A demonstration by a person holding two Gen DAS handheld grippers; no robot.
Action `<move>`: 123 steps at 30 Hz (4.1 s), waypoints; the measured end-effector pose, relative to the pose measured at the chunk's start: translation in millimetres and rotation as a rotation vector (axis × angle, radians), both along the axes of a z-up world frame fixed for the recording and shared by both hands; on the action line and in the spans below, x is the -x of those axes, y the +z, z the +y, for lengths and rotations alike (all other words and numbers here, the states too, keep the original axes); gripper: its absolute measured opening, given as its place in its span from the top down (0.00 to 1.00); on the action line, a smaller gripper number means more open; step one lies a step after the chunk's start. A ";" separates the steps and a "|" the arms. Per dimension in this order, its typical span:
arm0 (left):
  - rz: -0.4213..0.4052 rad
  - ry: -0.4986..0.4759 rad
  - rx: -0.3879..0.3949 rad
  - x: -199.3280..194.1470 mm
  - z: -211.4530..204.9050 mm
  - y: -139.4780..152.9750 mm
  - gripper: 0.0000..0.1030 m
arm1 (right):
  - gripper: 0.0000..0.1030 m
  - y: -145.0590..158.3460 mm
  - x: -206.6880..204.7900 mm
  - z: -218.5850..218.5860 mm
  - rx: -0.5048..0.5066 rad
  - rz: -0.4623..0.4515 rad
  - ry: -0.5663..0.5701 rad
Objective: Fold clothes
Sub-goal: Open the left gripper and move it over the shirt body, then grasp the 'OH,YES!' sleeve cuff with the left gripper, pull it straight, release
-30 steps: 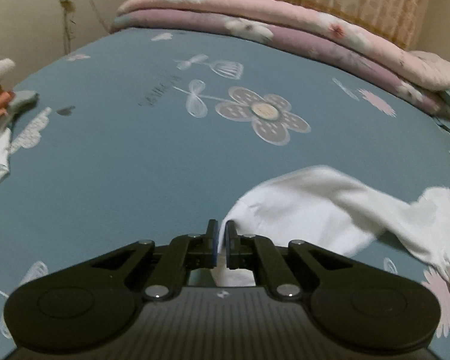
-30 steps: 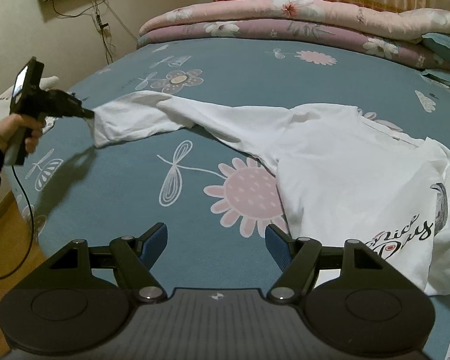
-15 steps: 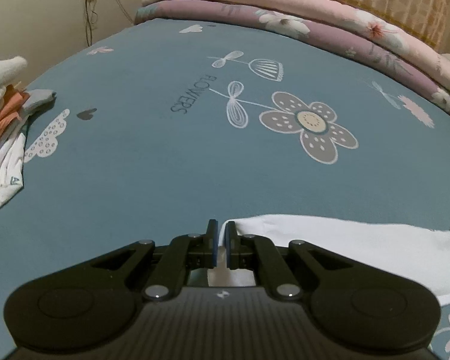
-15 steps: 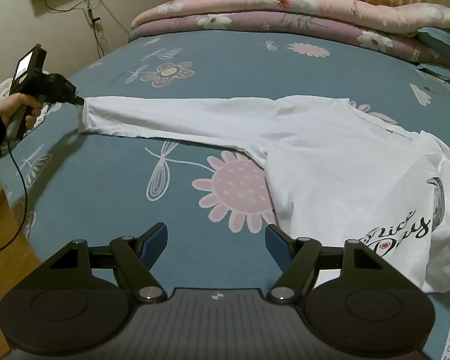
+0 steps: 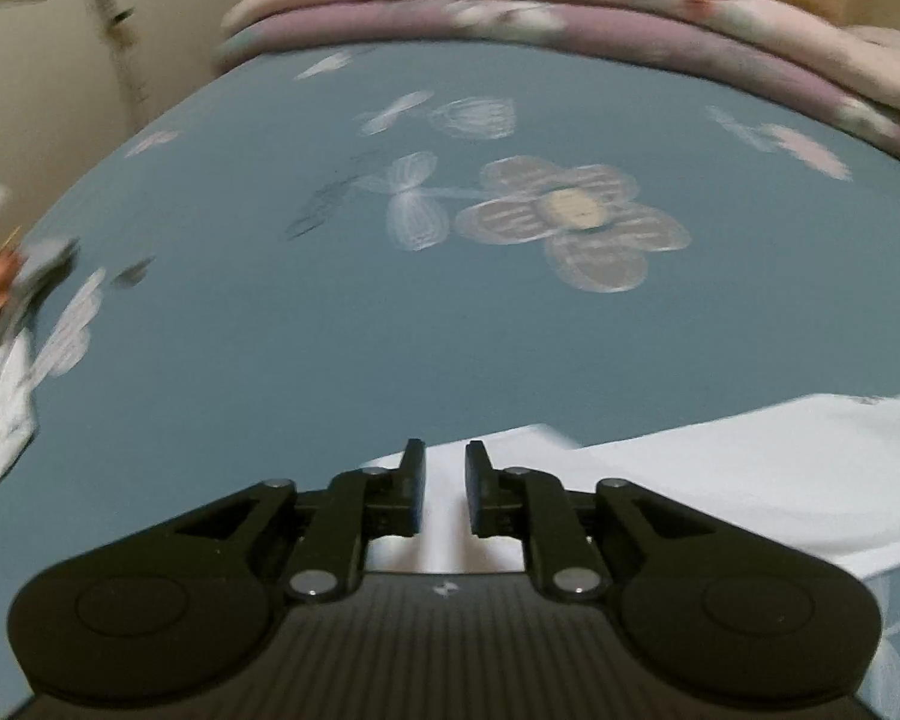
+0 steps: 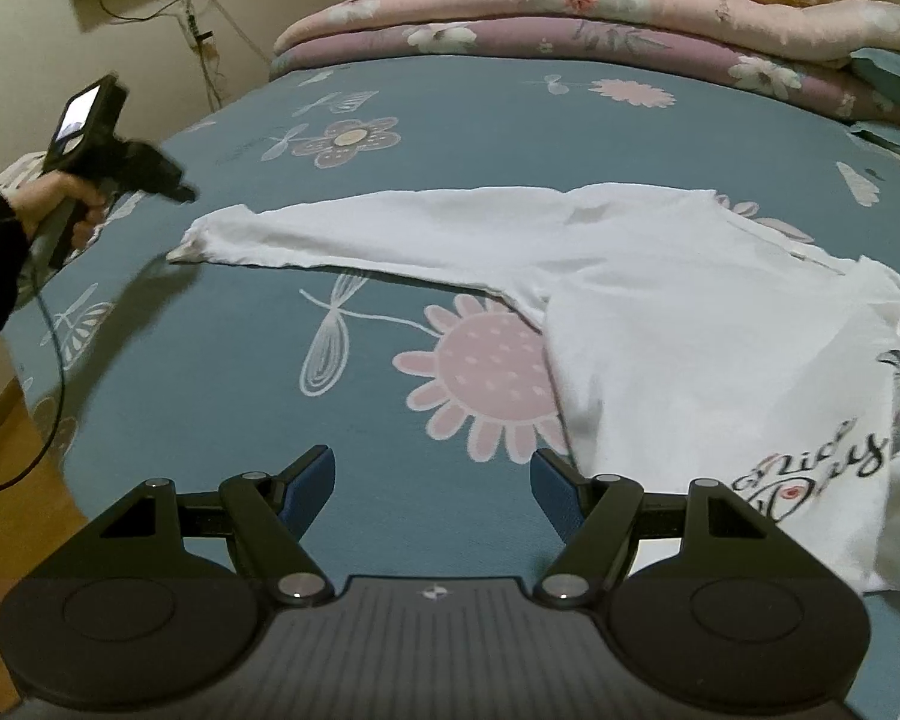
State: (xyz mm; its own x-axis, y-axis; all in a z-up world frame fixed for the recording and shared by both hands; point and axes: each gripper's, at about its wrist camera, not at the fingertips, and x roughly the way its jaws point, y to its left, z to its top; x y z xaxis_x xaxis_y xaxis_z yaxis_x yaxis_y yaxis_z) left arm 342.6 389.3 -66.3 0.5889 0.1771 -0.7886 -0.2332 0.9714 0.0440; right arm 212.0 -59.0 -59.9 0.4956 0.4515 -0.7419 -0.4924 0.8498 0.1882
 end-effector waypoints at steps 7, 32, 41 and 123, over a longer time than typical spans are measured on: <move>-0.037 -0.254 0.062 -46.0 -91.9 6.8 0.77 | 0.26 1.9 3.9 -9.1 -0.024 -0.016 0.041; -0.057 -0.631 -0.004 -106.4 -236.9 -47.7 0.77 | 0.26 -9.5 -4.1 -36.5 -0.126 -0.034 0.119; -0.038 -0.687 -0.006 -97.8 -237.5 -53.5 0.75 | 0.26 -13.0 -7.3 -37.7 -0.123 -0.025 0.103; -0.105 -0.451 0.114 -109.7 -233.1 -63.6 0.62 | 0.26 -16.8 -7.0 -41.9 -0.136 -0.055 0.021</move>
State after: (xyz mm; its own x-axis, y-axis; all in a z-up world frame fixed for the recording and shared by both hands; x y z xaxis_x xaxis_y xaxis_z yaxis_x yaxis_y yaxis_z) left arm 452.3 156.3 -129.9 0.6650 -0.1986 -0.7199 0.2156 0.9740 -0.0696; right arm 219.1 -101.0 -76.7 0.5232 0.5564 -0.6456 -0.5222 0.8079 0.2731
